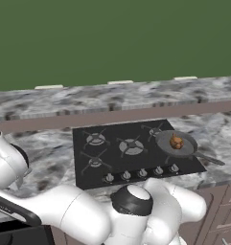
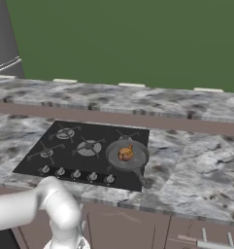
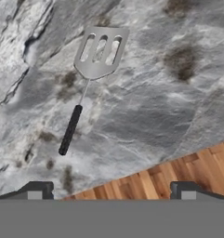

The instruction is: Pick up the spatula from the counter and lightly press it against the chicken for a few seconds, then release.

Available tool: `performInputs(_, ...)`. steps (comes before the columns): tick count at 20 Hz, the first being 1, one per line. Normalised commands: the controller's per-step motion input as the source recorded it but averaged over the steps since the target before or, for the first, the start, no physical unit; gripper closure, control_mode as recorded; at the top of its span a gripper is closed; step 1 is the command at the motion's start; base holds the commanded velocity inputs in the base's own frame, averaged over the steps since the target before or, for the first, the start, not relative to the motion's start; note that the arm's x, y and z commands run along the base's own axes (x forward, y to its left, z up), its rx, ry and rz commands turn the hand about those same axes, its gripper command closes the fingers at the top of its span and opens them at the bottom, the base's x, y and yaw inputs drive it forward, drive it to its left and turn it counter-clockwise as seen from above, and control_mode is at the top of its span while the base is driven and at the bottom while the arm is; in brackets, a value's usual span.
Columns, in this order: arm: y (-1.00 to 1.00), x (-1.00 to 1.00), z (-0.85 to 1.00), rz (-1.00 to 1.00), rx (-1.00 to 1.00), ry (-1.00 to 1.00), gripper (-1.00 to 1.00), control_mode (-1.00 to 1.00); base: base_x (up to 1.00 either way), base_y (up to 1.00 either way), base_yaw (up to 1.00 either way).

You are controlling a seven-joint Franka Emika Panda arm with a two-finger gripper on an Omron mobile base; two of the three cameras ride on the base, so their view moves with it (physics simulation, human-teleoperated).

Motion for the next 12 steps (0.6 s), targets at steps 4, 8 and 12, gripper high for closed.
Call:
performInputs(4, 0.14, 0.18, -0.21, -0.01, -0.02, 0.05, -1.0, -1.0, 0.0, 0.0, 0.0)
performInputs(8, 0.2, 0.18, -0.16, -0.01, -0.02, 0.05, -1.0, -1.0, 0.0, 0.0, 0.0)
performInputs(12, 0.23, 0.16, -0.01, -0.01, 0.0, 0.01, -1.0, -1.0, 0.0, 0.0, 0.0)
